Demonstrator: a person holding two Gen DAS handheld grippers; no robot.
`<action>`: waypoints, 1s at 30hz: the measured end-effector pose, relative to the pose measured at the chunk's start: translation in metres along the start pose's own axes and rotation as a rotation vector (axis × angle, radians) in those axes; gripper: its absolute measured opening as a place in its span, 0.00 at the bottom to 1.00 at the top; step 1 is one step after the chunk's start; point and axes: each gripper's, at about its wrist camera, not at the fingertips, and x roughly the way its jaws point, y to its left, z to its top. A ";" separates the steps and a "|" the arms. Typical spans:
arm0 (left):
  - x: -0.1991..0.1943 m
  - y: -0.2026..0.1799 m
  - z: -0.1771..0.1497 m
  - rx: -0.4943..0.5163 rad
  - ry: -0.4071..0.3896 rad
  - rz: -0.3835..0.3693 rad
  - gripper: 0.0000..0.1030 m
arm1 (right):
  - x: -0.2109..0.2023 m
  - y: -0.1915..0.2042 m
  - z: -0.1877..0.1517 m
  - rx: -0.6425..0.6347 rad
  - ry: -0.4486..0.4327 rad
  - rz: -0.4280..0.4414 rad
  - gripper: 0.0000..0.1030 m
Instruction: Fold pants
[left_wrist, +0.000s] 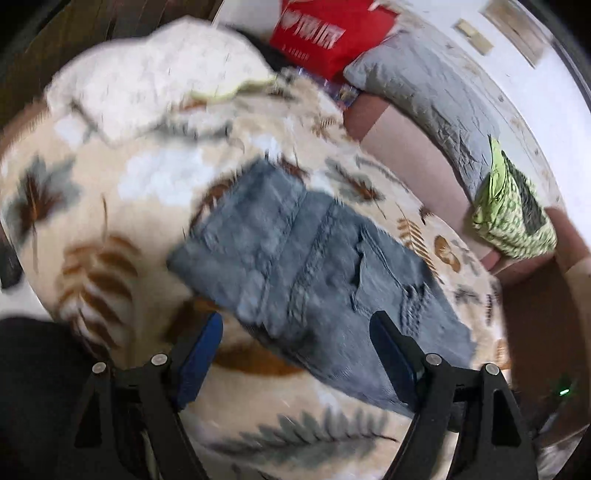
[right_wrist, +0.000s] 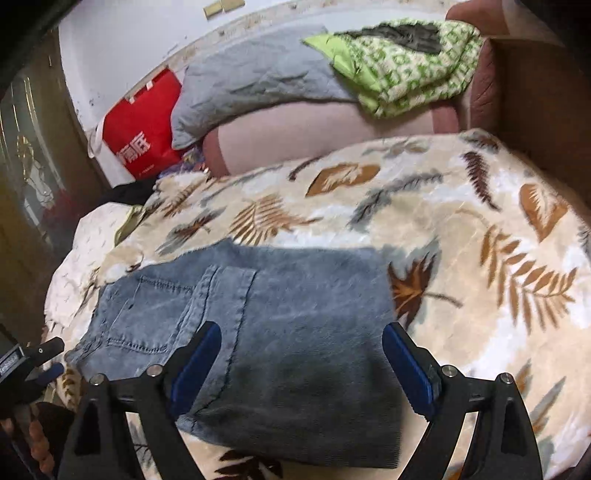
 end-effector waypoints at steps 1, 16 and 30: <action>0.005 0.002 0.000 -0.019 0.031 -0.010 0.80 | 0.001 0.002 -0.003 -0.005 0.014 0.008 0.88; 0.057 0.008 0.012 -0.084 0.103 0.141 0.81 | 0.008 0.012 -0.012 -0.052 0.024 -0.013 0.88; 0.064 0.001 0.019 -0.072 0.069 0.160 0.80 | 0.017 0.019 -0.017 -0.097 0.049 -0.017 0.88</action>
